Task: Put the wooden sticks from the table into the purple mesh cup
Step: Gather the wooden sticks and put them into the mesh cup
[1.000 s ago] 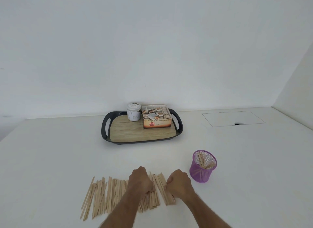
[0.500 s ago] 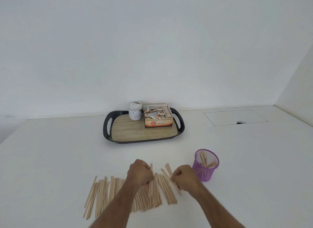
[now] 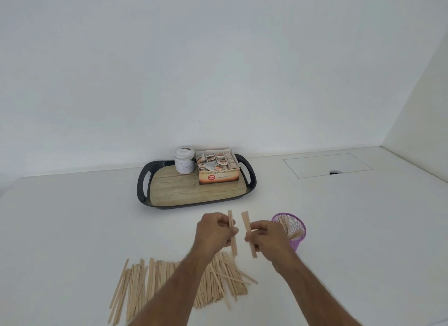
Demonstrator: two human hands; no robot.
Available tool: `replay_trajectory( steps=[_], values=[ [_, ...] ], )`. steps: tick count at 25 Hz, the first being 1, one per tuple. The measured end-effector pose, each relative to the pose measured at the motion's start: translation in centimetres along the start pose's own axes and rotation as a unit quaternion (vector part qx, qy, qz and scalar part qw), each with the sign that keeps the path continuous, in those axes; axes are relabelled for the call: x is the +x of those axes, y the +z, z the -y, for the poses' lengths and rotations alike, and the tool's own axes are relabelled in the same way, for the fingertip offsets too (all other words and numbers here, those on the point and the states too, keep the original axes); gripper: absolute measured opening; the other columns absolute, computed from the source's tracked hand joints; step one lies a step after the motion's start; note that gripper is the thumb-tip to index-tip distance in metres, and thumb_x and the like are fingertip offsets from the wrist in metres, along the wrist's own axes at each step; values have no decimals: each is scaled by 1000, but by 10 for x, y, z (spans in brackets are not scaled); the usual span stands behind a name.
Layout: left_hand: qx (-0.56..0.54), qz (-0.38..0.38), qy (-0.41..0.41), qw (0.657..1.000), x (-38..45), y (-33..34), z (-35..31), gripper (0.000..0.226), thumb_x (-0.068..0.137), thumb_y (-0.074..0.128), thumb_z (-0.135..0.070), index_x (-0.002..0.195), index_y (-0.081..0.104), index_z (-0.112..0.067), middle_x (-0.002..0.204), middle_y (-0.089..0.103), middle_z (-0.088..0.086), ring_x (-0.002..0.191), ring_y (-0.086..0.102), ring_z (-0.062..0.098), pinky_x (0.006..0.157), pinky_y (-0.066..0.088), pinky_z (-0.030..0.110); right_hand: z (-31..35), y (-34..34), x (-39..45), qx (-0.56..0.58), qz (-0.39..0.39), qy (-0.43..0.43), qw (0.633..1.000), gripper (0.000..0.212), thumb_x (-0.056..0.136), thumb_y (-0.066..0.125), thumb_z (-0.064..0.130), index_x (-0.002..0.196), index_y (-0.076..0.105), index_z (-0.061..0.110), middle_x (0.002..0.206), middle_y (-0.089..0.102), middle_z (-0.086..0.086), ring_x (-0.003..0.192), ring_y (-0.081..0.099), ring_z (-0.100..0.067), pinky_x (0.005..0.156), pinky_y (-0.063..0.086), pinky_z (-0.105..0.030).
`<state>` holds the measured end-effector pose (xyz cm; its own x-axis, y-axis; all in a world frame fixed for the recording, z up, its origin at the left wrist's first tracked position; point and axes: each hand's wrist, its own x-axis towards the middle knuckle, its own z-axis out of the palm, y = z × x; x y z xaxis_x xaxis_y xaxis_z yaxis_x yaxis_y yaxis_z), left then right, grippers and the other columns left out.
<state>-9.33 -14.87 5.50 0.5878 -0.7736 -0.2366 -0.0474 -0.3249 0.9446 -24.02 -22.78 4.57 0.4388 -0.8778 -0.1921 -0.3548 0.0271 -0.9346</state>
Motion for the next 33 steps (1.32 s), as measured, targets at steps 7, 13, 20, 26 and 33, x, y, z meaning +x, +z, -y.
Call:
replay_trajectory(
  steps=[7, 13, 20, 26, 33],
  values=[
    [-78, 24, 92, 992, 8, 49, -42, 17, 83, 79, -1, 85, 77, -17, 74, 74, -2, 72, 71, 11, 68, 61, 24, 26, -52, 9, -16, -163, -96, 982, 17, 84, 73, 11, 83, 72, 28, 75, 75, 12, 70, 69, -2, 66, 53, -22],
    [-33, 27, 153, 987, 16, 86, -55, 14, 80, 81, 0, 88, 79, -12, 76, 74, -3, 73, 72, 12, 78, 64, 35, 21, -87, 14, -106, -207, -96, 968, 8, 84, 72, 13, 87, 74, 20, 78, 75, 7, 76, 72, -15, 80, 58, -39],
    [118, 34, 174, 977, 23, 108, -41, 8, 81, 82, -9, 88, 78, -11, 87, 79, 1, 80, 75, 14, 84, 63, 35, 5, -90, 16, -157, -172, -52, 971, 9, 79, 74, 13, 82, 75, 21, 73, 75, 7, 73, 71, -14, 77, 58, -38],
    [114, 57, 151, 980, 26, 102, -34, 42, 82, 83, -14, 123, 72, -11, 111, 77, 4, 99, 73, 11, 90, 56, 20, -3, -88, 20, -214, -187, -52, 957, 23, 83, 71, 9, 105, 74, 13, 99, 75, 1, 95, 69, -17, 87, 51, -30],
    [138, 0, 122, 983, 28, 53, -28, 19, 80, 83, -33, 92, 74, -23, 80, 71, -12, 71, 68, 4, 73, 60, 24, 5, -49, 9, -264, -159, -182, 934, 15, 84, 71, 16, 98, 75, 19, 90, 73, 9, 72, 59, -2, 75, 42, -16]
  ],
)
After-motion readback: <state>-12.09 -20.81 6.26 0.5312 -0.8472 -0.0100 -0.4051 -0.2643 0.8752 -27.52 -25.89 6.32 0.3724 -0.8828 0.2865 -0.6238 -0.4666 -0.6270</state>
